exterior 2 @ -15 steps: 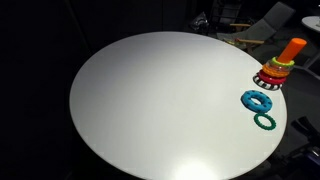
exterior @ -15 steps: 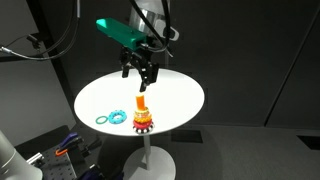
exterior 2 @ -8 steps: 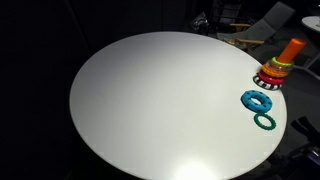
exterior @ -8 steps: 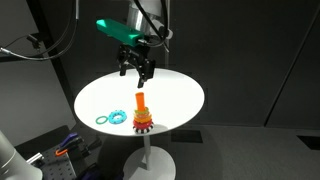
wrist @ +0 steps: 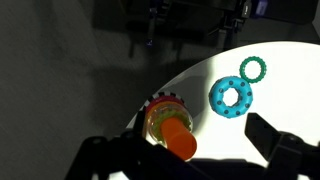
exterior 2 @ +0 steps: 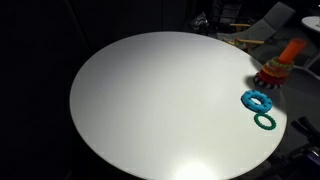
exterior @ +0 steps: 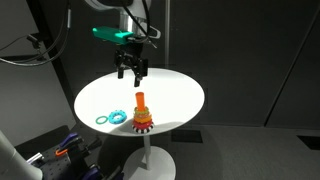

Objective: Put the blue ring on the orange block

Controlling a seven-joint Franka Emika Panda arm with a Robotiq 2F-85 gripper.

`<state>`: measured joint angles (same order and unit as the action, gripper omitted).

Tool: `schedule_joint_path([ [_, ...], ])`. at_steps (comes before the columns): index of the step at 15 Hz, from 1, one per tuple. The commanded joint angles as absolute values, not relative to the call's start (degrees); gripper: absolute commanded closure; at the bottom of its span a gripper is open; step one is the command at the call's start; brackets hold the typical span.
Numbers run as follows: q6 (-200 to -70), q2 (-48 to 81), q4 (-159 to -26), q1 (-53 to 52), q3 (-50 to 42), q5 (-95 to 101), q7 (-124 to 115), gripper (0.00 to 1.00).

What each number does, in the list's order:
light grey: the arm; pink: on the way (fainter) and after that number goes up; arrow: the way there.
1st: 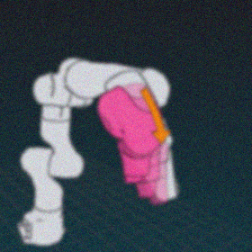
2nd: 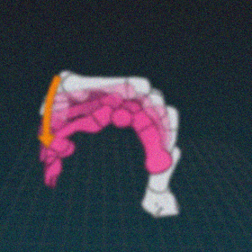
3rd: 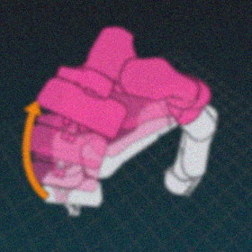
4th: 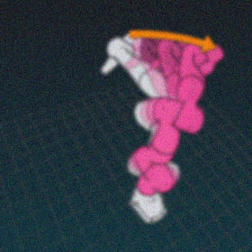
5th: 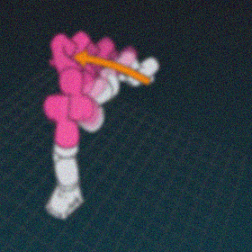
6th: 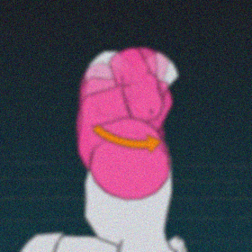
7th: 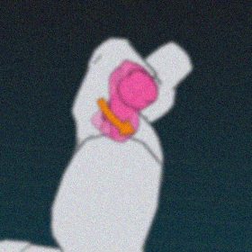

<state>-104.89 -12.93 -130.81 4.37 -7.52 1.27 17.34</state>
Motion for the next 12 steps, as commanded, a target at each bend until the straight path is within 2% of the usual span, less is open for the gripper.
schedule_joint_path([
  [1,-108.23,-16.80,-136.51,4.01,-5.65,2.09,11.75,0.00],
  [9,-122.63,-22.41,-149.66,3.04,-2.45,3.24,6.47,0.00],
  [12,-122.51,-20.53,-149.03,2.57,-2.92,2.00,7.97,0.00],
])
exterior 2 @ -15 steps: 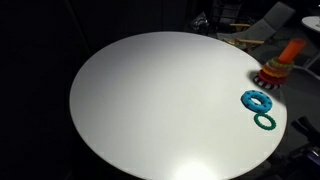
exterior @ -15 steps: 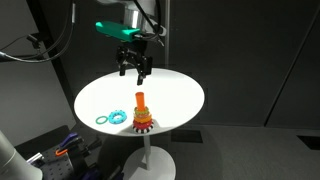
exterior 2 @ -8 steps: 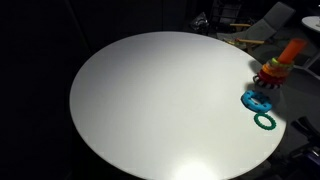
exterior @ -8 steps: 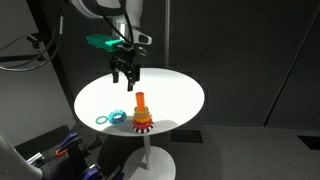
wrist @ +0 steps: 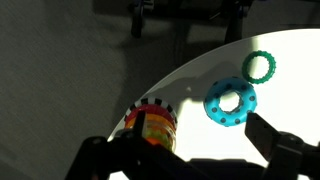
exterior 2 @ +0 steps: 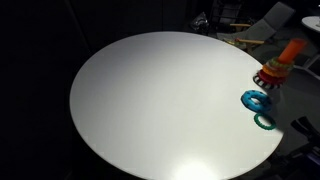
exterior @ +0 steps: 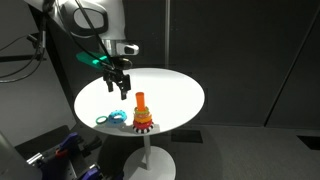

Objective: Put the blue ring on the orange block

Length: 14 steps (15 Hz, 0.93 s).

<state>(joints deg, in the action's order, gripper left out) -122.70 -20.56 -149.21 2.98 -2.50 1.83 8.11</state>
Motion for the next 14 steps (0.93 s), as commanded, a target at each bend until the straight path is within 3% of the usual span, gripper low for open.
schedule_joint_path([
  [1,-122.86,-20.66,-149.70,2.48,-2.86,2.00,7.93,0.00],
  [14,-127.75,-15.52,-154.65,0.37,-0.09,2.31,3.79,0.00],
])
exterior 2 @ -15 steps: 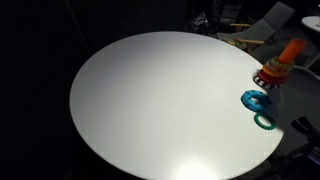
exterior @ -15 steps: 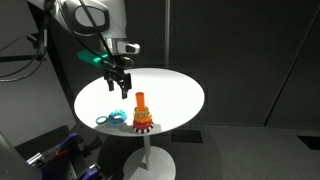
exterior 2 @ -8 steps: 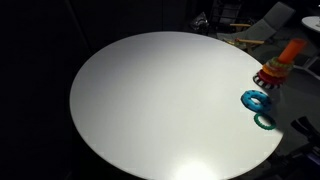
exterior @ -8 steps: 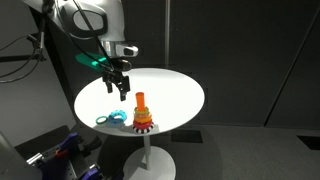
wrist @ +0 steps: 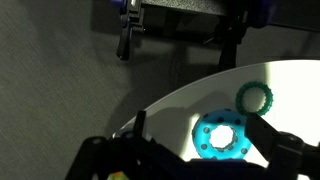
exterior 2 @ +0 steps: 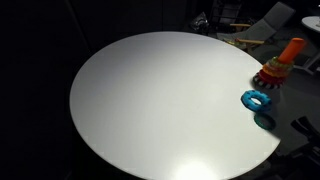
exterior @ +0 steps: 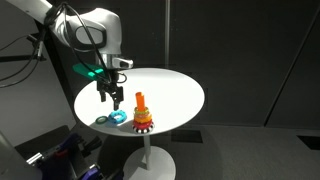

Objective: Put the blue ring on the orange block

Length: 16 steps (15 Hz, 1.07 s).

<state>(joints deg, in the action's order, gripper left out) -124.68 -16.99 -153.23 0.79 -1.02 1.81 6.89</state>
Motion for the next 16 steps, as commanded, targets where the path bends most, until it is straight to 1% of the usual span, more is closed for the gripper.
schedule_joint_path([
  [1,-129.61,-14.95,-155.37,0.37,0.33,2.71,2.51,0.00],
  [10,-144.20,-8.52,-158.79,0.69,3.45,6.45,-7.30,0.00],
  [16,-149.30,-1.77,-157.33,0.69,3.05,12.80,-12.99,0.00],
])
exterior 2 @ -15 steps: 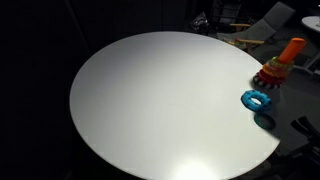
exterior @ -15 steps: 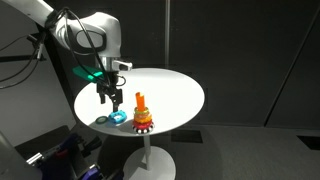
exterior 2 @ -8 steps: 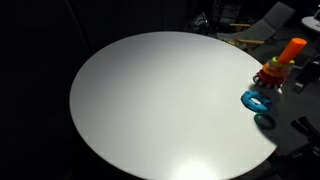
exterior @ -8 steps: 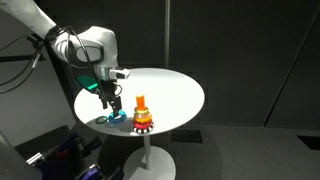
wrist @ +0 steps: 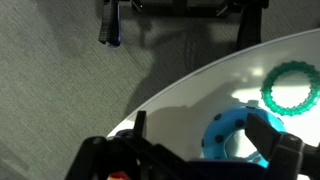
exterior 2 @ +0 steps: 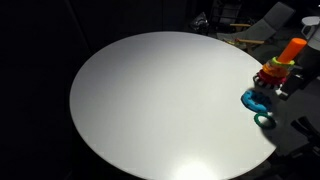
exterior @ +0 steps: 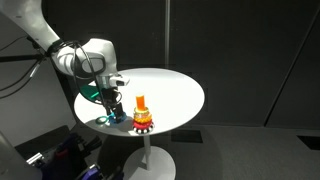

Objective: Put the blue ring on the orange block

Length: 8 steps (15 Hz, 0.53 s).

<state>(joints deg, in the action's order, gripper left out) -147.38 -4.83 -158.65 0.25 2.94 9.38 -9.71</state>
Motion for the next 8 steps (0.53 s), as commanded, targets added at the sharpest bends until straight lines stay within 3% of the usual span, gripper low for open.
schedule_joint_path([
  [1,-149.71,-0.76,-156.93,0.47,2.90,13.41,-13.34,0.00],
  [8,-150.82,4.08,-153.06,-0.76,1.78,17.11,-15.96,0.00],
])
